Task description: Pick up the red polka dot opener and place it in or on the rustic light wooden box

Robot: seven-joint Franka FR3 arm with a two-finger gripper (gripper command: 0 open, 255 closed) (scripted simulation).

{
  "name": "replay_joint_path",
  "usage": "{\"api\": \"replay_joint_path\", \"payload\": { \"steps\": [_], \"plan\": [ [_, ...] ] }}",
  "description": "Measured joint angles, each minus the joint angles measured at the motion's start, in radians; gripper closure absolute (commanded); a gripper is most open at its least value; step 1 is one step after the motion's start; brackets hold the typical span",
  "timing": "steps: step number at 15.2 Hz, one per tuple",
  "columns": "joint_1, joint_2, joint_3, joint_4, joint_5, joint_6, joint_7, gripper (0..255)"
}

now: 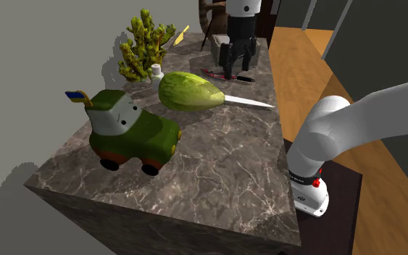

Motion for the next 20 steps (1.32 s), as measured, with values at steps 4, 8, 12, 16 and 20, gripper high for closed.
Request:
{"api": "replay_joint_path", "payload": {
  "steps": [4, 8, 12, 16, 20],
  "plan": [
    [-0.007, 0.036, -0.028, -0.011, -0.037, 0.053, -0.059, 0],
    [-0.022, 0.108, -0.085, -0.011, -0.105, 0.142, -0.171, 0],
    [-0.032, 0.212, -0.134, 0.023, -0.158, 0.234, -0.273, 0],
    [-0.040, 0.322, -0.183, 0.067, -0.198, 0.327, -0.373, 0],
    [-0.045, 0.348, -0.197, 0.035, -0.210, 0.392, -0.396, 0]
  ]
}}
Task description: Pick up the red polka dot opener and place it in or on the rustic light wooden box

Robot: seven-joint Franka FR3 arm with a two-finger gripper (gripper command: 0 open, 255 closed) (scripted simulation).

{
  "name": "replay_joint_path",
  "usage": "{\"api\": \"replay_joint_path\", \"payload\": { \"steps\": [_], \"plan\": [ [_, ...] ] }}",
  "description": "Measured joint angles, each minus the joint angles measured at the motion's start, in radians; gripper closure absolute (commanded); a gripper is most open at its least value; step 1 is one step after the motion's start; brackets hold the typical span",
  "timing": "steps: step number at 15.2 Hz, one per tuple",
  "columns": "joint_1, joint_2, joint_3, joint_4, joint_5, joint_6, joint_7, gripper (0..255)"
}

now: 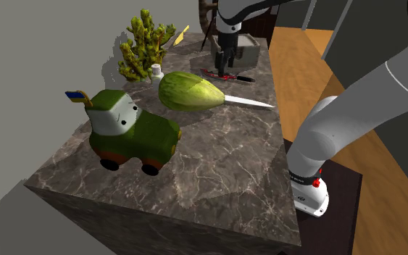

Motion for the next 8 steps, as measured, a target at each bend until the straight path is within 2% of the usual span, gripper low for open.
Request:
{"api": "replay_joint_path", "payload": {
  "steps": [4, 8],
  "plan": [
    [-0.002, 0.011, -0.005, -0.040, -0.004, 0.052, -0.002, 0],
    [-0.003, 0.012, -0.006, -0.052, -0.005, 0.065, -0.002, 0]
  ]
}}
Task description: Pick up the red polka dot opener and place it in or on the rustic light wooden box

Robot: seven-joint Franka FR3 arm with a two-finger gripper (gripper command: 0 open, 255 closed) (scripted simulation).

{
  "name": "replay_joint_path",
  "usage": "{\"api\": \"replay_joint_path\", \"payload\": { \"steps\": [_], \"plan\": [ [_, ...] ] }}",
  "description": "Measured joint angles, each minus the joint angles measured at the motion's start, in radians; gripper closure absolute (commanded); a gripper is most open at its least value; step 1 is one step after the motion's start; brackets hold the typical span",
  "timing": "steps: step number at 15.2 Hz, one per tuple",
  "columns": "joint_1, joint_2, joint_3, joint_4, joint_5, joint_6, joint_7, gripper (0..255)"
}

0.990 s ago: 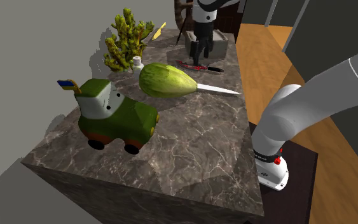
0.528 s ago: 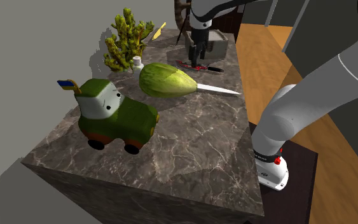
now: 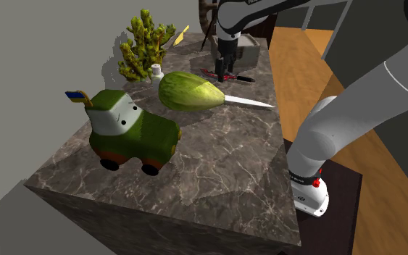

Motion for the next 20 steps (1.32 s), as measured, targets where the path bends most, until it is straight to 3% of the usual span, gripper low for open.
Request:
{"api": "replay_joint_path", "payload": {
  "steps": [2, 3, 13, 20],
  "plan": [
    [0.000, 0.000, 0.000, -0.001, 0.000, 0.001, 0.000, 0],
    [0.000, 0.000, 0.000, -0.001, 0.000, 0.001, 0.000, 255],
    [0.001, -0.001, 0.002, 0.002, 0.001, 0.000, 0.001, 255],
    [0.001, -0.013, 0.004, 0.066, 0.004, -0.079, -0.004, 255]
  ]
}}
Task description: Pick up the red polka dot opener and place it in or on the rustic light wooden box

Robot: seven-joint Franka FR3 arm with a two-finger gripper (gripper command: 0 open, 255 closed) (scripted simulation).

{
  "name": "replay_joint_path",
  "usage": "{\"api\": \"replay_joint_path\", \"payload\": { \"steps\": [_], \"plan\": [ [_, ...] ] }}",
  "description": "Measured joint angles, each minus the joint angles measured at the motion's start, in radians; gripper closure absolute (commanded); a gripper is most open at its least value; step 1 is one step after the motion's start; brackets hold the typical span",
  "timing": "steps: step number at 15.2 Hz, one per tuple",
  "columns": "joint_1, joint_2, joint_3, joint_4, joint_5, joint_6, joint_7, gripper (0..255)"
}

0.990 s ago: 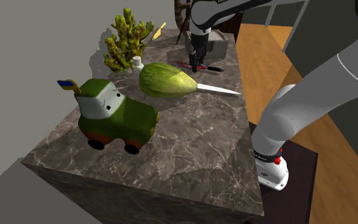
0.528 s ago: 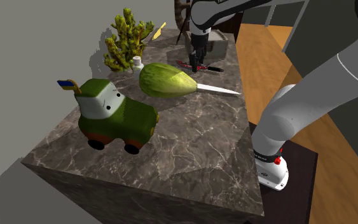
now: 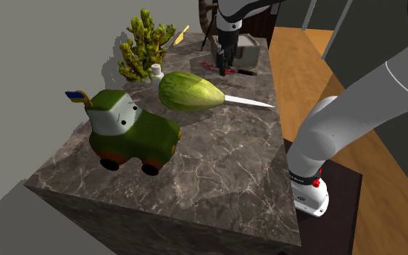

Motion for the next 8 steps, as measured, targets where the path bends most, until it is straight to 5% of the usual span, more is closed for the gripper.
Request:
{"api": "replay_joint_path", "payload": {
  "steps": [8],
  "plan": [
    [0.002, -0.013, 0.006, 0.098, 0.005, -0.111, -0.005, 255]
  ]
}}
